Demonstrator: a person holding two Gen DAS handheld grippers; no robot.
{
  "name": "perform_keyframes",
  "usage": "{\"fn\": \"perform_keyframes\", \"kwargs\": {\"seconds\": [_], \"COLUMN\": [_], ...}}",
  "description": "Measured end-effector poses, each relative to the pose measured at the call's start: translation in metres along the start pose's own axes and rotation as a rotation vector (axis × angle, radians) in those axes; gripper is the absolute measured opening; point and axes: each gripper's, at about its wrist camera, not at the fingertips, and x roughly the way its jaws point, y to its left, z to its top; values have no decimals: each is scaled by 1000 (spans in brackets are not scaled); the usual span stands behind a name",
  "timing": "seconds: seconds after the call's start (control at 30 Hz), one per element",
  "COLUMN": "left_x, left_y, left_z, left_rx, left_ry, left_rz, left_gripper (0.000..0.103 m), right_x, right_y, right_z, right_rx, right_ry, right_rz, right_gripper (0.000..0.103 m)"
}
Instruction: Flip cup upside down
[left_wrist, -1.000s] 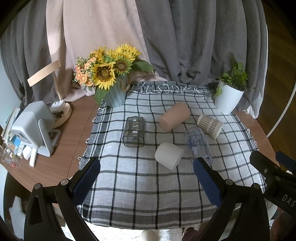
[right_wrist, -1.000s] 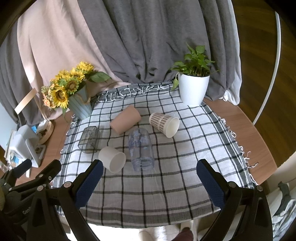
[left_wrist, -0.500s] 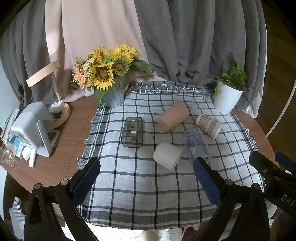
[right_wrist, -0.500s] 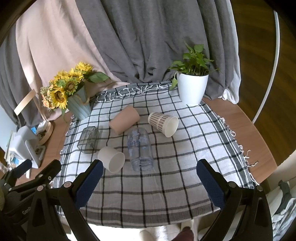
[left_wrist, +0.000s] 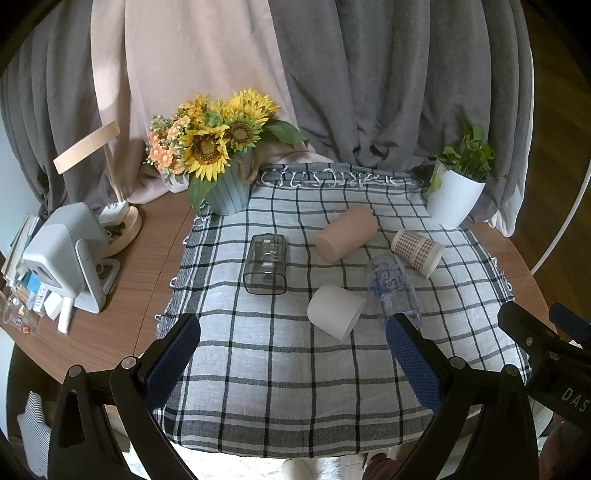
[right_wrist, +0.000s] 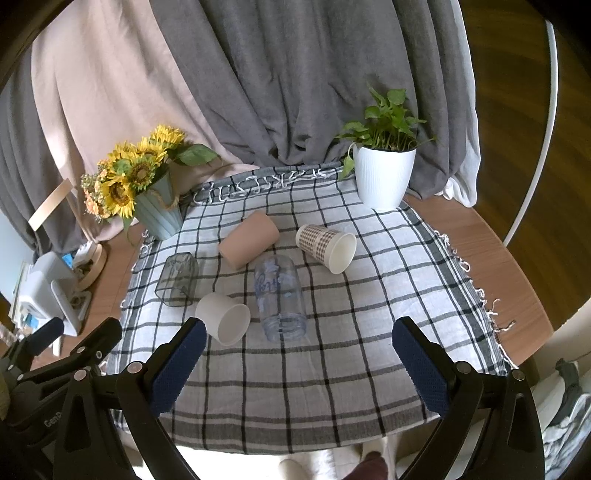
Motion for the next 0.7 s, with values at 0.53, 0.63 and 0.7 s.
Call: {"fn": "perform_keyframes", "kwargs": {"seconds": [0.53, 0.63, 0.7], "left_x": [0, 3, 7], "left_y": [0, -2, -3], "left_z": [-1, 1, 2], "left_rx": [-1, -3, -5], "left_ry": [1, 11, 24], "left_rz": [0, 2, 7], "left_gripper": [103, 103, 103], "right_x": [3, 4, 4], "right_y": [0, -1, -3], "right_z": [0, 0, 1], "right_rx": [2, 1, 4], "right_ry": [4, 6, 10], "right_rz": [0, 0, 2], "right_gripper": [101, 101, 101]}}
